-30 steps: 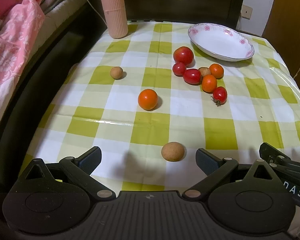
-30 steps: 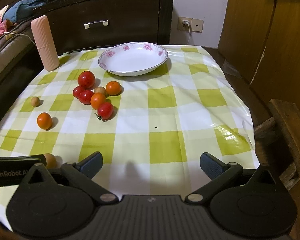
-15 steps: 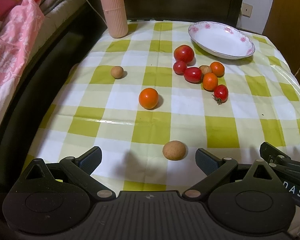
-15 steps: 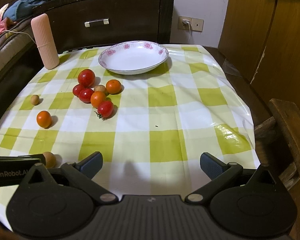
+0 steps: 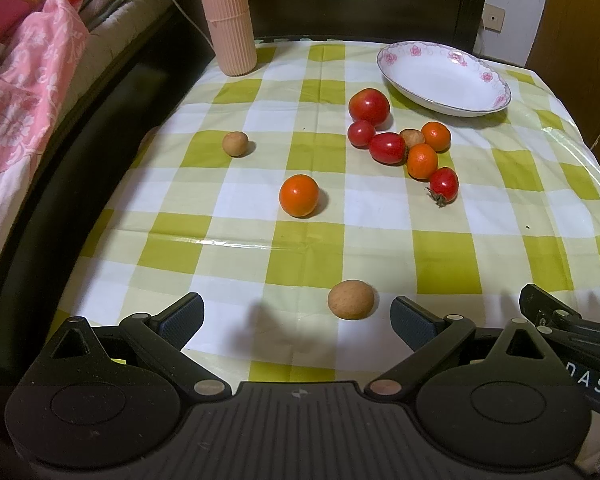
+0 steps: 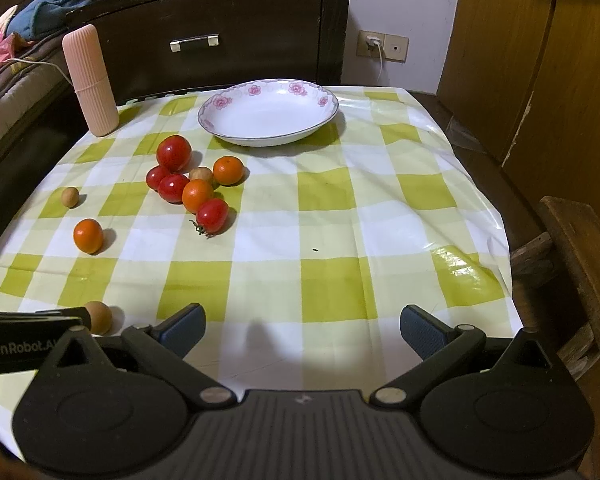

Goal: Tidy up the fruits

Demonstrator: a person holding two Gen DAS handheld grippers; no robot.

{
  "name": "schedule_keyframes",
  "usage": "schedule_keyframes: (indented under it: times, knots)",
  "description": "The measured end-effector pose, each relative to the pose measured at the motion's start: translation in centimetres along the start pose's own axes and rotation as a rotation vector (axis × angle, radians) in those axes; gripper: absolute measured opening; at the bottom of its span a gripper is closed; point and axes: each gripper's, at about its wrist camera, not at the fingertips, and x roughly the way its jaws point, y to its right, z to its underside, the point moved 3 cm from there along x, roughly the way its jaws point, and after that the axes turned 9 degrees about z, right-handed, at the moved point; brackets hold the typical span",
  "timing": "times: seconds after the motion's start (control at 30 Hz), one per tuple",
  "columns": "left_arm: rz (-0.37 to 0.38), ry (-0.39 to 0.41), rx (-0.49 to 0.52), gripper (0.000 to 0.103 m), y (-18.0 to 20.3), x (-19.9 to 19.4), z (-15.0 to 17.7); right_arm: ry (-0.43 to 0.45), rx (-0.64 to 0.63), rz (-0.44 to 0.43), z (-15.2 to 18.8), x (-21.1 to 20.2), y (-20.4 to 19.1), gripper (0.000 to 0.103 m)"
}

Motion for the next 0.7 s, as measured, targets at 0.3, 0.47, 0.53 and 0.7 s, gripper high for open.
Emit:
schedule_keyframes:
  times: [0.3, 0.47, 0.53, 0.7]
  knots:
    - [-0.001, -0.005, 0.002, 0.1, -0.26, 0.1, 0.15, -0.011, -0.007, -0.005, 0.02, 0.25, -0.21, 0.101]
    - [0.002, -0.006, 0.007, 0.099, -0.28, 0.06, 0.21, -0.015, -0.016, -0.009, -0.07, 0.3, -0.28, 0.1]
    - [0.008, -0.004, 0.003, 0.099, -0.25, 0.08, 0.2, -0.013, -0.016, -0.011, -0.05, 0.24, -0.24, 0.1]
    - [0.033, -0.012, -0.041, 0.099, -0.69, 0.31, 0.27, -0.013, -0.019, -0.023, -0.1, 0.22, -0.37, 0.1]
